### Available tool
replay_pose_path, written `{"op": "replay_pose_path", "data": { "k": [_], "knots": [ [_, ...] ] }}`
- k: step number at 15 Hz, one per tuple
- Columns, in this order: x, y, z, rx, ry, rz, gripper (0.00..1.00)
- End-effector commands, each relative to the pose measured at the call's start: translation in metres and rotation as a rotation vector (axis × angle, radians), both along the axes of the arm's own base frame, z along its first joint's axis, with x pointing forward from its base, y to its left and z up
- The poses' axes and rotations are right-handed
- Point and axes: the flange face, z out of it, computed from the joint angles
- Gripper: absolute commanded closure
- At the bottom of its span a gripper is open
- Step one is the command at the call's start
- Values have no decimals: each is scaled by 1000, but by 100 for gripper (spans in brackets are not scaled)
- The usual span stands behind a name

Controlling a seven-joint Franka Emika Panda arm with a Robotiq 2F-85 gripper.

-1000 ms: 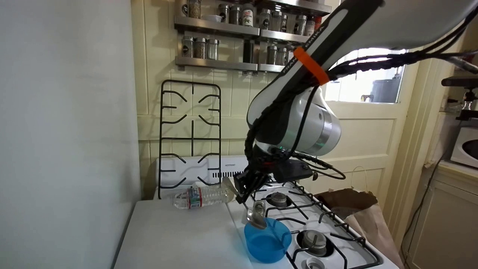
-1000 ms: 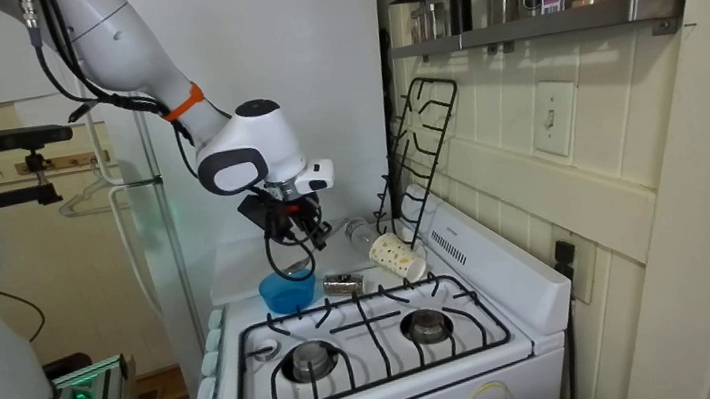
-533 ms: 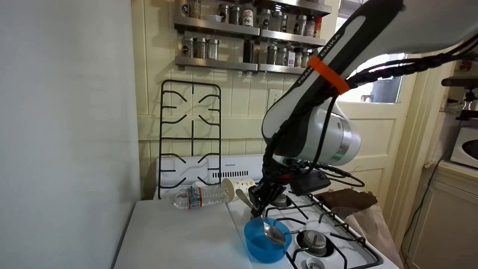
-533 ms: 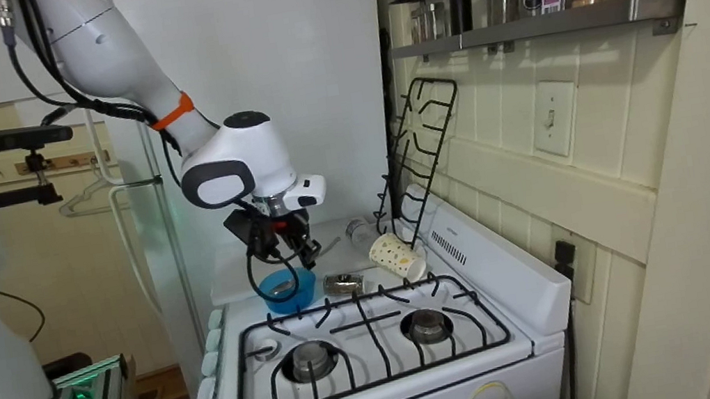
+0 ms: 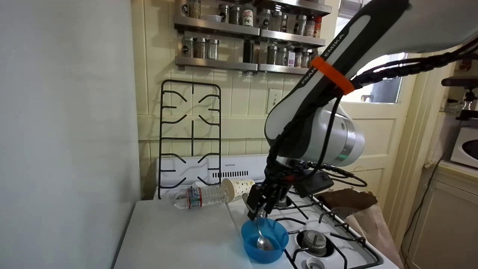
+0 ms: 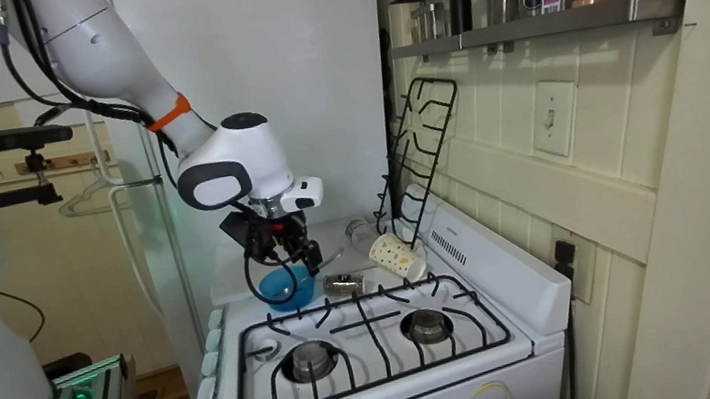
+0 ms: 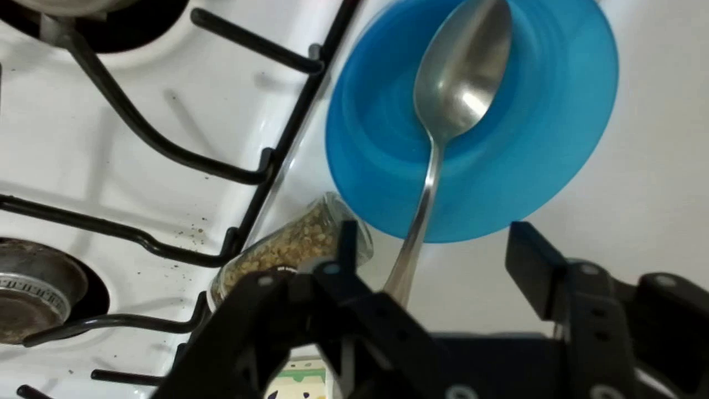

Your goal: Put the spoon in the bowl

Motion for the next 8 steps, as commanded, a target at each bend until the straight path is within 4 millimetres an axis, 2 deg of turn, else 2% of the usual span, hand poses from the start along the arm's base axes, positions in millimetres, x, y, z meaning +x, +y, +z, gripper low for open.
{"op": "replay_pose_path", "data": {
  "k": [1, 2, 7, 8],
  "knots": [
    [-7, -8, 23, 13, -74, -23, 1],
    [-7, -14, 25, 20, -63, -59, 0],
    [-20, -60, 1, -76, 130, -222, 0],
    [-20, -65, 0, -70, 176, -236, 0]
  ]
}}
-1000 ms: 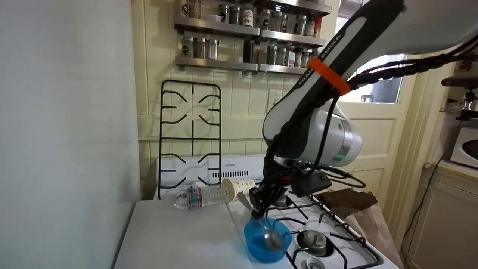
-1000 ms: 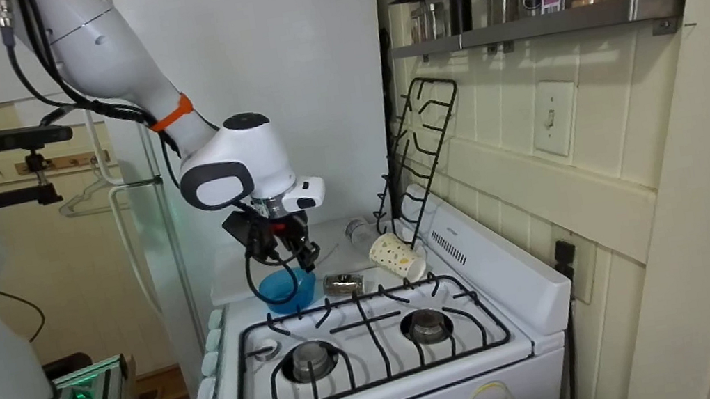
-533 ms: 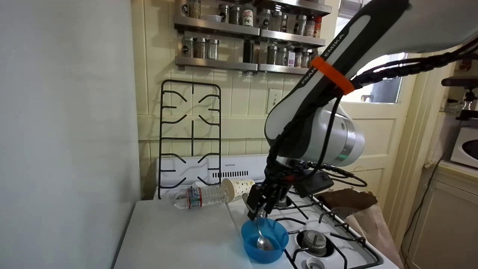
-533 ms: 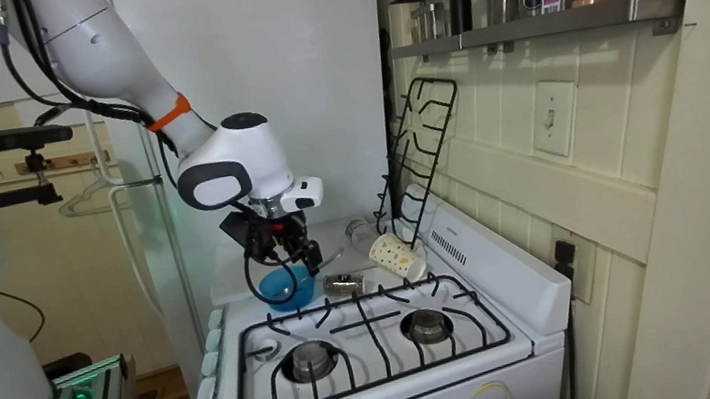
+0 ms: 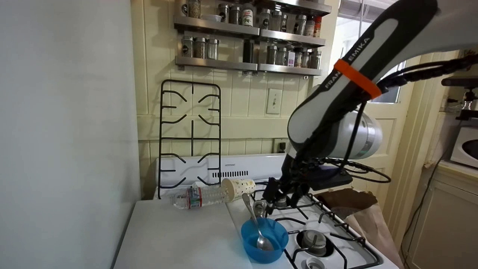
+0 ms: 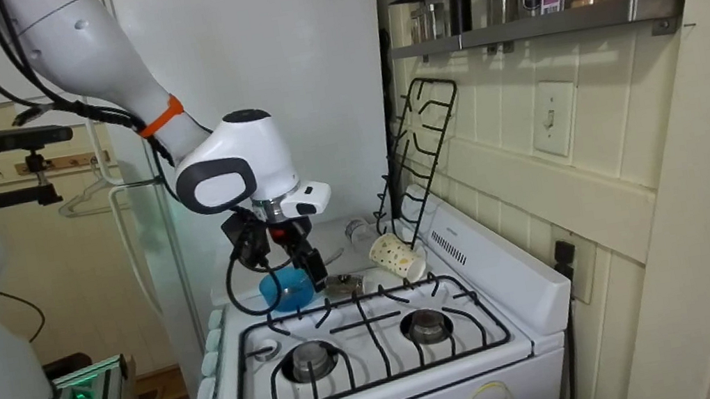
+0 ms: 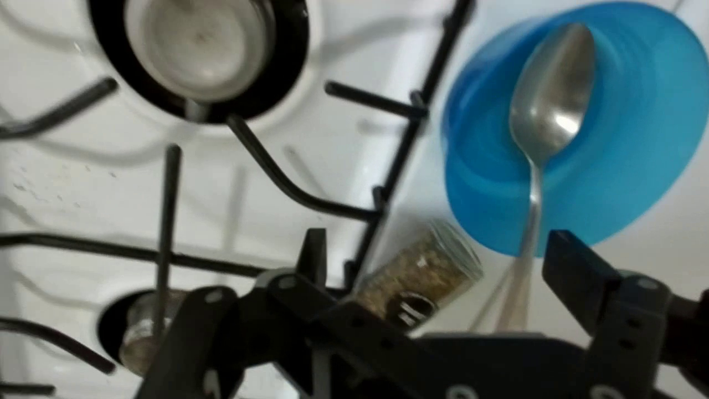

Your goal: Put the spoon in the bowl

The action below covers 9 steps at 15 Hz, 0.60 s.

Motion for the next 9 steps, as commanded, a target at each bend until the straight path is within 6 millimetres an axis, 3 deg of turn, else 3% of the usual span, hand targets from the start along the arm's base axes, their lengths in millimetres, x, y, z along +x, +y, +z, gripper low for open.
{"op": "replay_pose_path", "data": {
  "k": [1, 4, 9],
  "knots": [
    [-12, -20, -5, 1, 128, -74, 1],
    [-5, -19, 0, 9, 123, -52, 0],
    [11, -1, 0, 40, 192, 19, 0]
  ]
}}
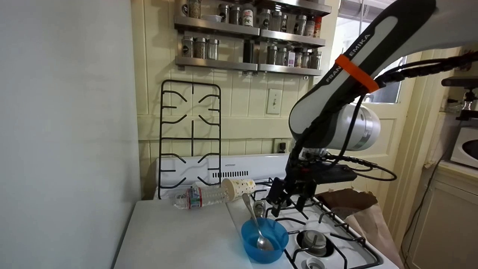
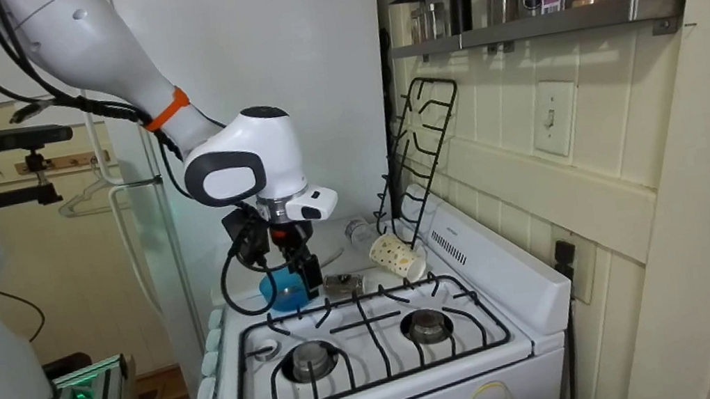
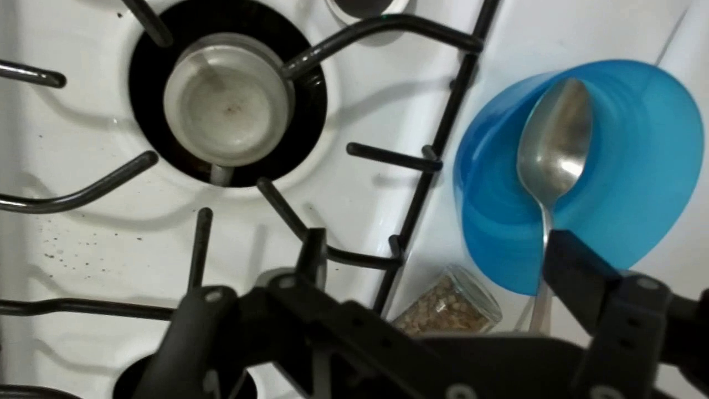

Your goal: Put the spoon in the bowl

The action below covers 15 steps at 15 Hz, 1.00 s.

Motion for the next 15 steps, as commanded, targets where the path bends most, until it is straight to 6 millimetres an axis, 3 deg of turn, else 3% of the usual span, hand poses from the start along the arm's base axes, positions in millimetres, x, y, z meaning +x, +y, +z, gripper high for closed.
{"op": "replay_pose_path", "data": {
  "k": [1, 2, 4, 6, 7, 11, 12, 13, 15],
  "knots": [
    [9, 10, -2, 20, 97, 35, 0],
    [11, 10, -2, 22, 114, 30, 0],
    [19, 11, -5, 33, 144, 39, 13],
    [32, 13, -12, 32, 155, 34, 11],
    [39, 16, -16, 42, 164, 48, 17],
    [59, 27, -33, 58, 218, 78, 16],
    [62, 30, -37, 62, 237, 84, 25],
    [65, 33, -40, 62, 253, 87, 42],
    [69, 35, -44, 64, 272, 86, 58]
  ]
}}
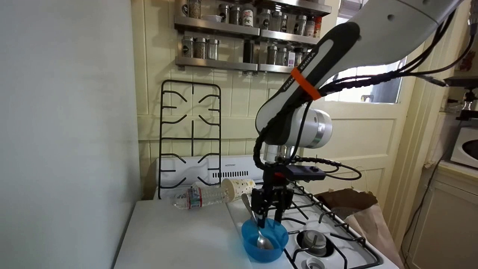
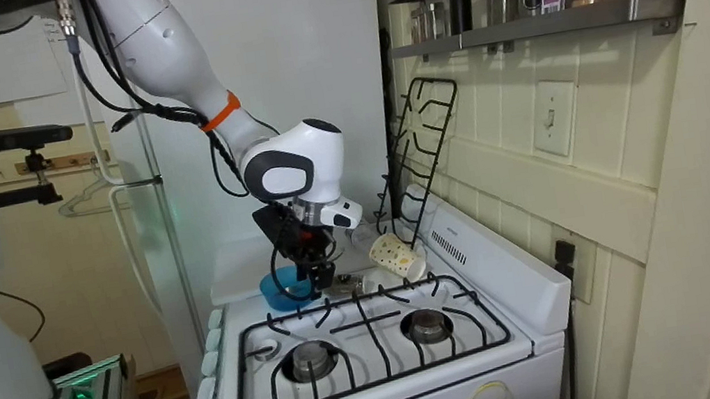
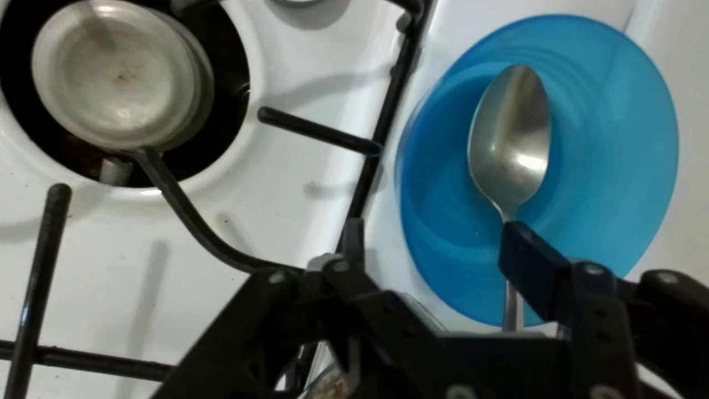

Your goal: Put the spoon in the bowl

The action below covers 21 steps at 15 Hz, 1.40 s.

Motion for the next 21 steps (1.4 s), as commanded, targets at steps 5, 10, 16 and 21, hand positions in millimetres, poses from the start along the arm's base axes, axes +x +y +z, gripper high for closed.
{"op": "replay_pose_path", "data": {
  "k": [5, 10, 16, 21],
  "knots": [
    [18, 6, -10, 25, 64, 0, 96],
    [21, 6, -3, 20, 64, 9, 98],
    [32, 30, 16, -42, -66, 154, 98],
    [38, 56, 29, -71, -184, 267, 98]
  ]
}}
